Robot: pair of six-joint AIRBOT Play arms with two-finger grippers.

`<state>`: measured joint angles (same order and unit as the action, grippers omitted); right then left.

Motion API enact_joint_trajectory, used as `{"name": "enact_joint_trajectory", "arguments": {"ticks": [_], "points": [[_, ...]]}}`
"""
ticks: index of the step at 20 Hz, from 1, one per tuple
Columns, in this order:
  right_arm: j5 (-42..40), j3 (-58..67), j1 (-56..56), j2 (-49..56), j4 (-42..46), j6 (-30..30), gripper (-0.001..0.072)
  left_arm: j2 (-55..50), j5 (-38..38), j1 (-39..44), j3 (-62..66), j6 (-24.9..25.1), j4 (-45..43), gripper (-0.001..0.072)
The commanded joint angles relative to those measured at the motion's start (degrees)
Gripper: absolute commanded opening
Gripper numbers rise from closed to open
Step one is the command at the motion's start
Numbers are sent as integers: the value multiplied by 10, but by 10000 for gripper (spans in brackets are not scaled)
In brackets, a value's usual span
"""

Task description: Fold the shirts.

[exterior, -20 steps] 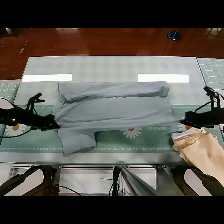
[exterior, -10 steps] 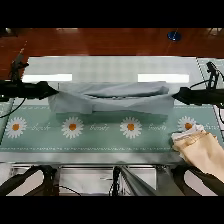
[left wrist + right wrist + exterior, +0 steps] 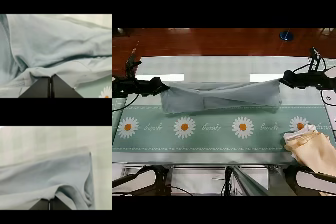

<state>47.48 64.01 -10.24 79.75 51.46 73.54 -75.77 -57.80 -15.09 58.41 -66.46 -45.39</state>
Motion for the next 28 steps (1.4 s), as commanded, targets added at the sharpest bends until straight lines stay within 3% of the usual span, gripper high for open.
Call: {"name": "enact_joint_trajectory", "arguments": {"ticks": [1,8,15,17,19,20,21,22,23,25,27,28], "points": [[-32,29,2,32,0,2,21,-50,17,2,42,3,5,29],[-30,29,8,87,1,21,21,-144,17,42,136,9,7,30],[-19,29,43,138,33,29,22,-201,17,47,140,9,6,37],[-4,29,43,137,71,30,23,-204,22,43,140,9,-2,210],[19,29,34,131,117,33,23,-203,19,27,149,9,-20,572],[30,29,29,126,131,33,62,-202,7,12,159,9,-22,642],[41,29,21,118,135,32,238,-201,-11,-4,172,8,-22,642],[50,29,12,107,136,25,335,-199,-36,-22,189,8,-22,641],[55,29,1,92,140,21,336,-198,-61,-40,207,8,-22,627],[50,29,-21,60,157,24,345,-191,-111,-74,241,-17,-24,392],[55,30,-45,43,148,29,492,-179,-139,-94,255,-22,-24,393],[67,30,-54,44,135,28,520,-172,-148,-99,256,-22,-25,393]]}}
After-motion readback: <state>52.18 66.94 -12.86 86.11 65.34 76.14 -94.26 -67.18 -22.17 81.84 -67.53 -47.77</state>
